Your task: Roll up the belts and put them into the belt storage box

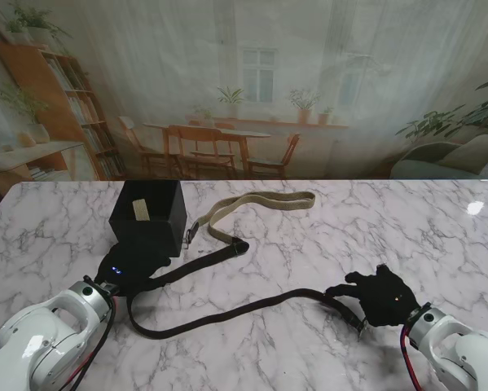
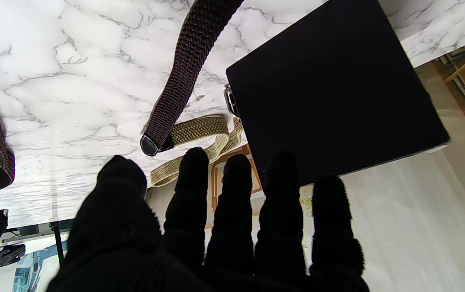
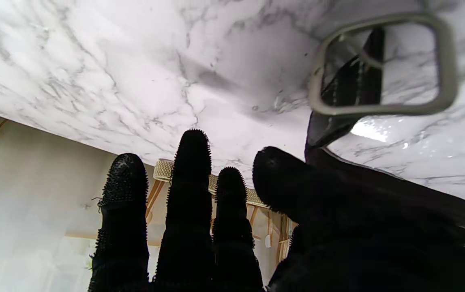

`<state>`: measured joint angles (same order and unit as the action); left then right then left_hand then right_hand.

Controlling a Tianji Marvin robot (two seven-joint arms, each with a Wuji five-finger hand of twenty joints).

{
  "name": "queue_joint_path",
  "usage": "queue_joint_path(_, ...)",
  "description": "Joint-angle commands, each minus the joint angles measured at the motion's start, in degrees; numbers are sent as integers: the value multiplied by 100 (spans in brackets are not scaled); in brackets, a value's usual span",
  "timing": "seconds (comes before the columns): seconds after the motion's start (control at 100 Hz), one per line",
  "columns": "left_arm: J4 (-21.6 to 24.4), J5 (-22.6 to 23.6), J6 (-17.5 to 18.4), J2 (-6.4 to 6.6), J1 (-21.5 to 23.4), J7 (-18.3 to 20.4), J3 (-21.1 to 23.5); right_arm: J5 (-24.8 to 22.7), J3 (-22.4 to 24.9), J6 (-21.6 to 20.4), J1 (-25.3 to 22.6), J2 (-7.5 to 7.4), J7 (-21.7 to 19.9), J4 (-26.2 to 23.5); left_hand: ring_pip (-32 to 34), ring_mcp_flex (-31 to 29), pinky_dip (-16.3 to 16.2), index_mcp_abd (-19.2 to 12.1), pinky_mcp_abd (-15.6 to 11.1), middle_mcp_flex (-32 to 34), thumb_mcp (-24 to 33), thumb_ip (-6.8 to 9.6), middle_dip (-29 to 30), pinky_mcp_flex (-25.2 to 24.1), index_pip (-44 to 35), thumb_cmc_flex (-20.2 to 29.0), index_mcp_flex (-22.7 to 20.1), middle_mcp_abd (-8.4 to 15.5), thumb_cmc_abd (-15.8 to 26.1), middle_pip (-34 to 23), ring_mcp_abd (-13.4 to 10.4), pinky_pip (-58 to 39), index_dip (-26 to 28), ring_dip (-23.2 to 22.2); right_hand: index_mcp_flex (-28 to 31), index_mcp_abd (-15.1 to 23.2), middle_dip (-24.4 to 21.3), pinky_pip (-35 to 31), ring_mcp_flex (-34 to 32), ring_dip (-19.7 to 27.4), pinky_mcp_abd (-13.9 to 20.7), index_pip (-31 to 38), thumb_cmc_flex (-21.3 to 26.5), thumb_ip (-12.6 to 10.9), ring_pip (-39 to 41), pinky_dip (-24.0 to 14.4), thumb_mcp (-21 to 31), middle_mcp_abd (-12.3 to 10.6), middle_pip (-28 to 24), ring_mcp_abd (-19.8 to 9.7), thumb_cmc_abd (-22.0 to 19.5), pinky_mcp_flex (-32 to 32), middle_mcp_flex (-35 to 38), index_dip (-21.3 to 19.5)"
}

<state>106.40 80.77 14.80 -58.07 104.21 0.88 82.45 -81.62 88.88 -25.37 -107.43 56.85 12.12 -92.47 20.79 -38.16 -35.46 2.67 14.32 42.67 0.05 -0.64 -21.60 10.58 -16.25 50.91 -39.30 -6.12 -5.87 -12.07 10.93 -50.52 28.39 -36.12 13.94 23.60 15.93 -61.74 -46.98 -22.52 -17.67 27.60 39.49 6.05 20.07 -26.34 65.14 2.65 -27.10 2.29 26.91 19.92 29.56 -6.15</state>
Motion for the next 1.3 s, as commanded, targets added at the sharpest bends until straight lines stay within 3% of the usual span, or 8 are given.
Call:
queue_joint_path(0.0,-28,13,-9,-6,3,34,-10,-5,-4,-17,-6,-38,-46,101,-7,-46,55,124,237,130,-91,9,-49,-54,44,146,43,-108,194,-86,90,76,30,-48,226,221,-65,97,126,100,32,-18,347,-20,-281,28,362,-6,141,-54,186,-116,-286,97)
queue_joint_path(0.1,-36,18,-16,-5,-2,24,-17,49,-38,-74,21,-41,-97,165,-4,-47,55,126,233,130,-89,9,-51,-52,45,156,41,-101,193,-91,94,73,35,-50,566,258,-75,127,178,110,22,138,326,32,-287,28,293,26,157,-31,163,-145,-317,1)
queue_joint_path(0.32,-38,13,-5,-3,-15,66,-32,134,-115,-78,56,-37,-243,201,-2,-48,58,125,227,133,-100,7,-53,-52,42,127,23,-105,205,-97,90,73,41,-51,1020,378,-129,231,260,120,-36,786,-874,92,-272,-37,-140,17,253,41,476,-242,-310,-675)
queue_joint_path(0.43,-40,7,-6,-3,-16,73,-36,180,-201,-83,123,-37,-255,255,-5,-42,60,130,234,125,-100,7,-52,-60,46,120,25,-115,217,-94,91,77,38,-50,1286,349,-106,241,252,108,-30,1459,-1336,86,-264,-102,-230,-146,214,17,610,-206,-333,-2137)
queue_joint_path(0.53,-47,-7,-7,-3,-25,81,-45,271,-260,-120,178,-29,-309,278,-7,-34,59,135,234,117,-101,7,-50,-61,52,111,24,-113,227,-90,93,75,29,-50,1277,231,-77,239,270,108,-24,1797,-1459,431,-265,-102,-408,-348,148,12,678,-215,-287,-2469)
queue_joint_path(0.87,-71,-34,-6,-4,-51,75,-70,594,-532,-282,455,2,-88,573,-15,-6,59,139,229,63,-111,7,-41,-67,75,63,24,-128,264,-67,101,75,-30,-47,1771,56,77,159,126,89,-61,3060,-1623,1000,-197,-88,-1195,-1000,-97,-66,727,-131,601,-2441)
queue_joint_path(1.05,-80,-36,-14,-5,-55,56,-74,772,-668,-348,588,31,173,777,-19,4,57,140,228,50,-111,7,-37,-70,70,60,16,-143,267,-62,92,72,-49,-44,2620,135,171,148,35,88,-134,3586,-1641,1052,-183,-54,-1454,-871,-90,-28,581,-90,1021,-1990)
queue_joint_path(1.29,-92,-42,-6,-2,-72,70,-91,1093,-846,-341,719,86,232,971,-25,18,58,142,220,32,-108,8,-34,-76,61,50,4,-149,273,-55,106,76,-71,-41,3314,-322,0,134,-162,161,-180,4028,-1483,1021,-247,6,-1090,-669,45,-9,600,72,1704,-1336)
